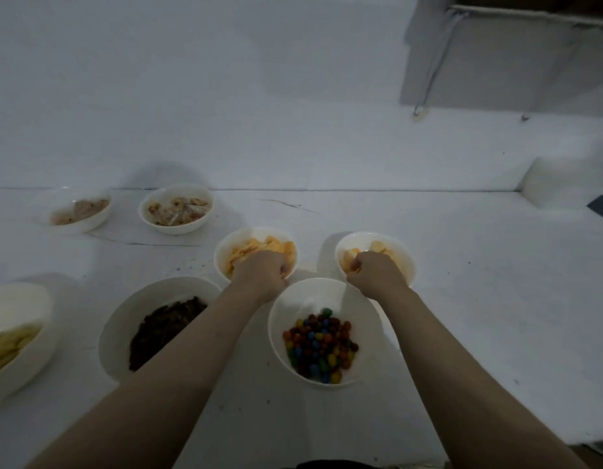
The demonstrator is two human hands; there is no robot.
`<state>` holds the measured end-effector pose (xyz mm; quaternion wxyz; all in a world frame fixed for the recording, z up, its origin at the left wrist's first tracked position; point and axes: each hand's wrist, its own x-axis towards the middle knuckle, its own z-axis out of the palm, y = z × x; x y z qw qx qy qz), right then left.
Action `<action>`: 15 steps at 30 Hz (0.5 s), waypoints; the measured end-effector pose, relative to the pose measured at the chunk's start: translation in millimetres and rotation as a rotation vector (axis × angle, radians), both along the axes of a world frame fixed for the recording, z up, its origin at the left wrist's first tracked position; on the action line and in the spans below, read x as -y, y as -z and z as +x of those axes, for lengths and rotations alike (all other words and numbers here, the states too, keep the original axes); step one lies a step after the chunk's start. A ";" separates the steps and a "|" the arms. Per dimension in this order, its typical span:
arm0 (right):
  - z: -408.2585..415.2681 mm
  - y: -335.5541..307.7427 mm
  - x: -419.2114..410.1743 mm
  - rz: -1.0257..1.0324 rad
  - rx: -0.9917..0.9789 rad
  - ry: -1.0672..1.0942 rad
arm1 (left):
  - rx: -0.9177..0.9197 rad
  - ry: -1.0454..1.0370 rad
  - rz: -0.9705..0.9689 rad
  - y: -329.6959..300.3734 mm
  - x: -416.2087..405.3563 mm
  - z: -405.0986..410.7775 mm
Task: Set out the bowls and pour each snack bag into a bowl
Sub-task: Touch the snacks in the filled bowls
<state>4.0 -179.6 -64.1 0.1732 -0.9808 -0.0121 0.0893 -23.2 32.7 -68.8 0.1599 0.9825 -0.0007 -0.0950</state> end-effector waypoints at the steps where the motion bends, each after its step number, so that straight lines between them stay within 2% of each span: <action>1: 0.9 1.5 3.0 0.007 0.000 -0.022 | -0.005 0.003 0.033 0.5 1.8 0.1; 6: 10.5 6.9 3.2 -0.008 0.060 -0.093 | -0.009 0.005 0.109 -0.6 6.0 3.5; 10: 19.0 15.0 -1.8 -0.097 0.149 -0.064 | 0.044 -0.024 0.111 0.7 8.5 14.9; 15: 40.8 24.2 4.4 -0.082 0.205 -0.058 | 0.101 -0.071 0.090 4.3 6.5 41.6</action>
